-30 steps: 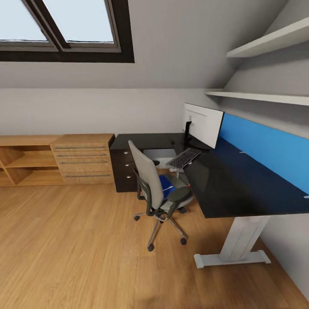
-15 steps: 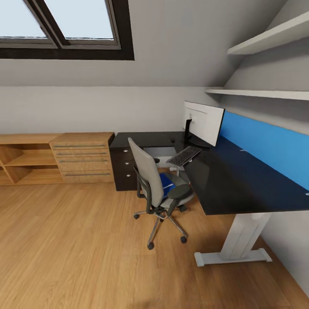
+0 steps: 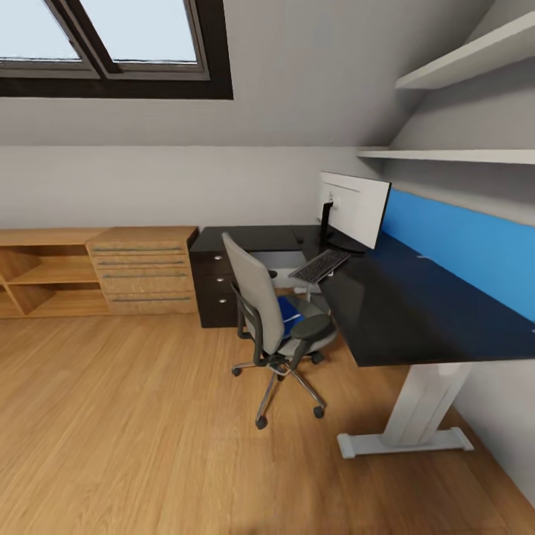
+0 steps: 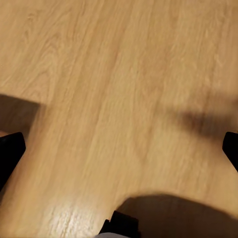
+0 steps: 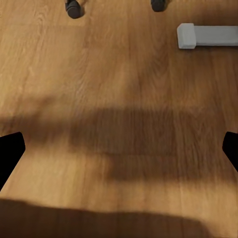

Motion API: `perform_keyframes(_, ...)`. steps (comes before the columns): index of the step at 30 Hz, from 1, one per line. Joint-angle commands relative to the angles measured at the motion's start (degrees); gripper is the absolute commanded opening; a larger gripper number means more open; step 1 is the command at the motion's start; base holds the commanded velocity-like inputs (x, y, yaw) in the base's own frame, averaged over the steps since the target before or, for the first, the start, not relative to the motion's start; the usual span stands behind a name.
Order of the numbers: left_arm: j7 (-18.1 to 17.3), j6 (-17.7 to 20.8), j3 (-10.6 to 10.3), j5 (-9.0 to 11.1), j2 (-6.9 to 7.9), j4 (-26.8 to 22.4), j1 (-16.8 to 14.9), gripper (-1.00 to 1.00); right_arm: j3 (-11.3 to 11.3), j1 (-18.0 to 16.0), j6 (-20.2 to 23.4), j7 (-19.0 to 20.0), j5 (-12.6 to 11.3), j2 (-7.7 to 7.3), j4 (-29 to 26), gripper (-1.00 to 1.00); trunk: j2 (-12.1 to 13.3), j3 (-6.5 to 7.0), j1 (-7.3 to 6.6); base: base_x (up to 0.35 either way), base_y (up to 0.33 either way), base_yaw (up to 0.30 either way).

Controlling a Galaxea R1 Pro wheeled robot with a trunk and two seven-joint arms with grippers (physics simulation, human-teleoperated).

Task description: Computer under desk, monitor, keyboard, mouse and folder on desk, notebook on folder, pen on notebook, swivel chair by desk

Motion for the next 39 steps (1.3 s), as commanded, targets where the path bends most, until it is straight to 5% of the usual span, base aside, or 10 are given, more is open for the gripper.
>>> perform_keyframes(1,-0.08,-0.09,0.28,0.0,-0.05,-0.06,0.01,1.0,-0.1,-0.03,-0.14,-0.05,0.31,0.02,0.02,1.0,-0.44,-0.23,0.22,0.0,0.0,0.113)
perform_keyframes(14,-0.08,-0.09,0.28,0.0,-0.11,-0.1,0.01,1.0,-0.11,-0.03,-0.09,-0.11,0.24,0.08,-0.01,1.0,-5.65,-2.69,3.08,0.0,0.0,0.204)
perform_keyframes(39,-0.08,-0.19,0.29,0.0,-0.13,-0.09,0.0,1.0,-0.11,-0.03,-0.2,-0.08,0.33,0.0,0.07,1.0,-15.68,-7.24,8.57,0.0,0.0,0.011)
